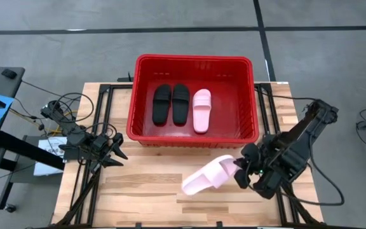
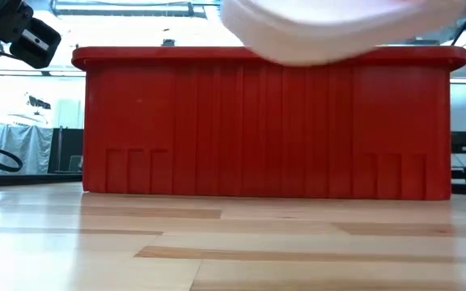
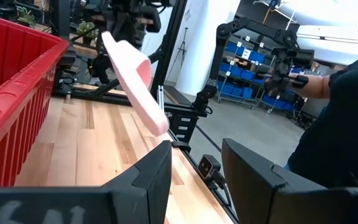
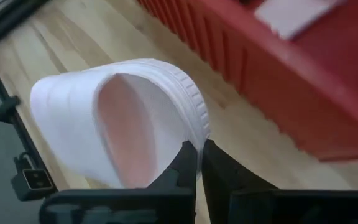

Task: Pick and place slides into bin
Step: Put the pink slipper into the red bin

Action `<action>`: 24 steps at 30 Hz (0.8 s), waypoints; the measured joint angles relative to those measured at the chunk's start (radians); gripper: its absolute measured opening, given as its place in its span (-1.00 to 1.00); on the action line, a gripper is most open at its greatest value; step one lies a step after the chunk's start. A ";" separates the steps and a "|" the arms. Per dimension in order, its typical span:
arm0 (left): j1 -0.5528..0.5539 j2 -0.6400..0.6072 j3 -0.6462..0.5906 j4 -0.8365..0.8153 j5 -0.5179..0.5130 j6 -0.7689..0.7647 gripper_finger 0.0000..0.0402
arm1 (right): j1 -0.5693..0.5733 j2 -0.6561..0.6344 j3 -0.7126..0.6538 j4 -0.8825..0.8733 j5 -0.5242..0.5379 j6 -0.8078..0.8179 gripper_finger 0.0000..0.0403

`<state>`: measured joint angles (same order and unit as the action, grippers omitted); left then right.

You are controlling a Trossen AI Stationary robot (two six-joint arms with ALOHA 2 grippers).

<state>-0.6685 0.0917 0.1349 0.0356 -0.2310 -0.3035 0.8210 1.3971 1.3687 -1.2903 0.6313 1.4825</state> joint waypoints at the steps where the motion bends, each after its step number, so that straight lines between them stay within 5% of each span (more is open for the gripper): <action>1: 0.000 0.000 0.000 0.000 0.000 0.000 -0.34 | -0.007 -0.003 0.010 0.001 0.007 -0.023 -1.00; 24: 0.000 0.000 0.000 0.000 0.000 0.000 -0.34 | -0.297 -0.005 0.364 0.002 0.059 -0.723 -1.00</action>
<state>-0.6683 0.0917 0.1349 0.0353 -0.2311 -0.3035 0.5242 1.3926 1.7326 -1.2884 0.6903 0.7598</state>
